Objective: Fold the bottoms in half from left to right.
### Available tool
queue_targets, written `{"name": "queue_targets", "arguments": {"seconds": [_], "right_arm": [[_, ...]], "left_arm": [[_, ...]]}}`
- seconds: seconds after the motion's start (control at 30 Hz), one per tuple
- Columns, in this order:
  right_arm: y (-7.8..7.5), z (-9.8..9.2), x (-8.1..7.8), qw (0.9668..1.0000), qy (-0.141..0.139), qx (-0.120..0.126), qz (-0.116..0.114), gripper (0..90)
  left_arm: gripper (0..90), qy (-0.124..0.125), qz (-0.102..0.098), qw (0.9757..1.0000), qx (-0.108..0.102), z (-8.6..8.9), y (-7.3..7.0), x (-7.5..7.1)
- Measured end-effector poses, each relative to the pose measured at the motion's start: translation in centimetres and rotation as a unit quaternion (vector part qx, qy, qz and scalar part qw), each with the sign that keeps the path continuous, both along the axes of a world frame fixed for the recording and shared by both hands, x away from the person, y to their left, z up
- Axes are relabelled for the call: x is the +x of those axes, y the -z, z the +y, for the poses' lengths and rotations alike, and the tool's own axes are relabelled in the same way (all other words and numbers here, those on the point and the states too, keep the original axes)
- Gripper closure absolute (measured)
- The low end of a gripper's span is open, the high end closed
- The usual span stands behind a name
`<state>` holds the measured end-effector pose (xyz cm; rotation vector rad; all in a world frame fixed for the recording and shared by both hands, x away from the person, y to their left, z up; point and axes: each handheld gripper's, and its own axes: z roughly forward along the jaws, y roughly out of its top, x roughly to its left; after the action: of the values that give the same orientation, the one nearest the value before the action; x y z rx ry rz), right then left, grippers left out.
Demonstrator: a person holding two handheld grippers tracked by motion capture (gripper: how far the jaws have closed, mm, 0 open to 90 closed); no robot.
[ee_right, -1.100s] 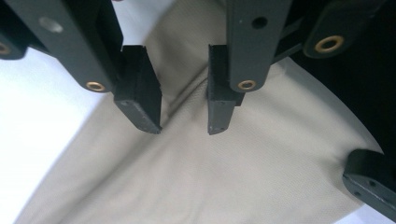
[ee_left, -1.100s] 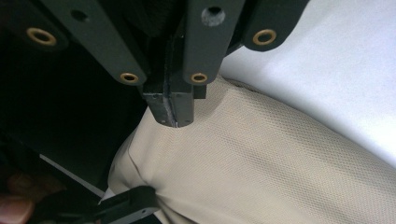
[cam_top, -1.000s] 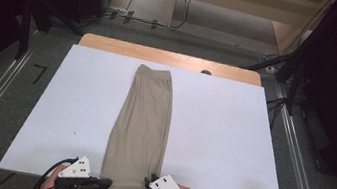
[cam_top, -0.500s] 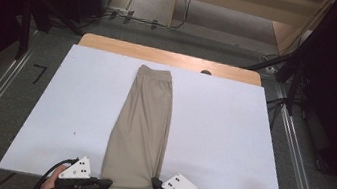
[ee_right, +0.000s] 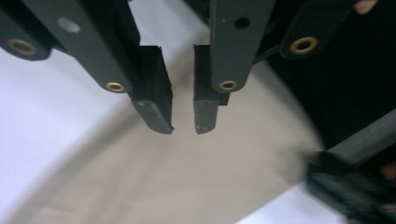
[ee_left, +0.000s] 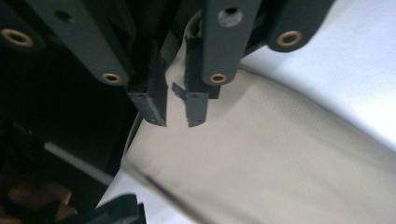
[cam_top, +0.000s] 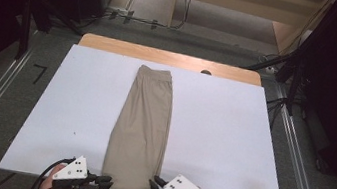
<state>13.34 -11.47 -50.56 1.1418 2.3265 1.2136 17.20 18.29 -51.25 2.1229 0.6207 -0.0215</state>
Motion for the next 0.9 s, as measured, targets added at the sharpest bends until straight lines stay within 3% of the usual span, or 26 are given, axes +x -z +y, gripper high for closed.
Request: {"name": "queue_targets", "arguments": {"seconds": [0.07, 0.13, 0.2, 0.27, 0.37, 0.47, 0.53, 0.57, 0.6, 0.63, 0.67, 0.73, 0.77, 0.83, 0.87, 0.9], "right_arm": [[0.7, 1.6, 0.0, 0.9992, -0.021, -0.034, -0.01, 81.5], [1.3, 2.2, 0.2, 0.9986, -0.021, -0.049, 0.004, 84.6], [1.5, 1.4, 0.3, 0.9992, -0.015, -0.035, 0.014, 87.0], [1.3, 0.2, 0.2, 0.9988, -0.002, -0.045, 0.017, 87.7], [1.4, -1.5, 0.1, 0.9988, 0.008, -0.036, 0.031, 87.8], [1.2, -2.3, 0.0, 0.9978, 0.014, -0.058, 0.028, 85.4], [0.9, -2.7, -0.1, 0.9985, 0.01, -0.049, 0.021, 77.0], [0.5, -2.9, -0.1, 0.999, 0.006, -0.044, 0.013, 71.7], [0.2, -3.0, -0.1, 0.9992, 0.004, -0.039, 0.003, 66.0], [0.2, -3.0, -0.1, 0.9992, 0.004, -0.039, 0.003, 66.0], [-0.4, -3.5, -0.1, 0.9995, -0.002, -0.028, -0.013, 55.2], [-1.0, -4.0, 0.2, 0.9995, -0.005, -0.025, -0.019, 44.4], [-1.2, -4.4, 0.3, 0.9995, -0.001, -0.02, -0.023, 41.3], [-1.5, -4.8, 0.4, 0.9996, 0.001, -0.011, -0.025, 38.2], [-1.8, -5.3, 0.5, 0.9996, 0.006, -0.001, -0.027, 34.5], [-2.3, -6.4, 0.9, 0.9994, 0.013, 0.015, -0.029, 28.5]], "left_arm": [[84.4, 0.0, 0.002, 0.9999, 0.01, -0.2, 0.2, 0.1], [88.4, -0.006, 0.007, 0.9999, 0.013, -0.3, 0.4, 0.2], [89.9, -0.008, 0.007, 0.9998, 0.018, -0.2, 0.4, 0.3], [90.0, -0.009, 0.003, 0.9998, 0.02, -0.3, 0.4, 0.2], [90.0, -0.007, -0.002, 0.9997, 0.025, -0.4, 0.4, 0.1], [90.0, -0.002, 0.009, 0.9998, 0.02, -0.4, 0.4, 0.5], [90.0, -0.001, 0.018, 0.9997, 0.014, -0.3, 0.5, 0.7], [88.7, -0.003, 0.035, 0.9994, 0.001, -0.1, 0.5, 0.8], [84.1, -0.006, 0.041, 0.9991, -0.009, -0.1, 0.6, 0.8], [78.9, -0.006, 0.041, 0.9991, -0.009, -0.1, 0.6, 0.8], [73.7, -0.003, 0.037, 0.9991, -0.022, -0.1, 0.4, 0.7], [63.9, -0.007, 0.032, 0.999, -0.029, 0.0, 0.1, 0.7], [58.6, -0.015, 0.025, 0.9979, -0.058, 0.3, -0.6, 0.9], [48.2, -0.021, 0.014, 0.9975, -0.065, 0.3, -1.1, 1.1], [48.2, -0.024, 0.004, 0.9973, -0.069, 0.4, -1.6, 1.2], [41.4, -0.027, -0.011, 0.9965, -0.079, 0.6, -2.4, 1.7]]}}
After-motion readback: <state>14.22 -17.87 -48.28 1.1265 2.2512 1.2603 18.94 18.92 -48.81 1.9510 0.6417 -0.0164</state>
